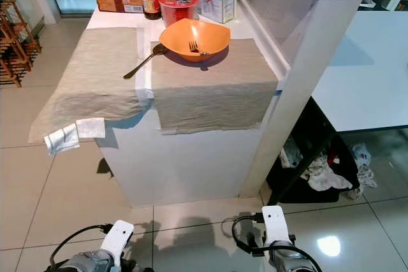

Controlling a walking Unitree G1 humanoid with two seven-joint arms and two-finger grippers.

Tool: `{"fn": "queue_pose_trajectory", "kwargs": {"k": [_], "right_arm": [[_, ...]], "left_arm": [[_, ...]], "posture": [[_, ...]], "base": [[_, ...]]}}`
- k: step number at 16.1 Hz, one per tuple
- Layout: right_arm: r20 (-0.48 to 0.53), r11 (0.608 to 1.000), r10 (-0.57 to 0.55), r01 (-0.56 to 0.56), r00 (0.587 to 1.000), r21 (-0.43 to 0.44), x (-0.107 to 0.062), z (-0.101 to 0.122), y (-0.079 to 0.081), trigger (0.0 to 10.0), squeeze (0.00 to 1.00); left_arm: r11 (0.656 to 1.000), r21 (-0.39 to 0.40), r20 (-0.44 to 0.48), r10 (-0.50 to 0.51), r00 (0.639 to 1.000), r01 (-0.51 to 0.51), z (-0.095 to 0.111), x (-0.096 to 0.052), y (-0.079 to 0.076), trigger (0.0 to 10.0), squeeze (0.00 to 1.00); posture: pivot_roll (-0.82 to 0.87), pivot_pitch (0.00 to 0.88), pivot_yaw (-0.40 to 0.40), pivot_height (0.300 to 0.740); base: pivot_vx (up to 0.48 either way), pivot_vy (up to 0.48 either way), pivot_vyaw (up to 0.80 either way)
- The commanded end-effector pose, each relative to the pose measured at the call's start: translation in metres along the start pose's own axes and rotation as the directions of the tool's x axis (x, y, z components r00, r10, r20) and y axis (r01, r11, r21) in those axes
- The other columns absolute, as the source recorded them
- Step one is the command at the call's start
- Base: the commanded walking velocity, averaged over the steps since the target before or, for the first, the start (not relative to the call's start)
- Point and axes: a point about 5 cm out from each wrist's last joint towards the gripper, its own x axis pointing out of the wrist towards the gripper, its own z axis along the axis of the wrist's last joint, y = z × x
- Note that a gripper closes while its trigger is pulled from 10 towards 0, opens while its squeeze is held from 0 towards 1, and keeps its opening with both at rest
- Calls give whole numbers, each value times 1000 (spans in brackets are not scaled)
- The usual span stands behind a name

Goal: Setting the table

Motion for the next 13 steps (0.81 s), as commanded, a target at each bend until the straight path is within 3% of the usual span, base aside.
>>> {"fn": "queue_pose_trajectory", "kwargs": {"k": [1, 13], "right_arm": [[-7, 1000, -6, 6, 1000, -20, 0, 3, -3, 10000, 0], [-29, 999, -1, 0, 1000, -36, 1, 2, 0, 10000, 0]], "left_arm": [[1000, -10, -1, -3, 1000, 3, 0, 0, -2, 10000, 0], [999, -32, 6, 23, 1000, -23, 1, 0, 2, 10000, 0]], "posture": [[-76, 0, 0, 740], [-70, 0, -3, 740]], "base": [[0, 0, 0], [0, 0, 0]]}}
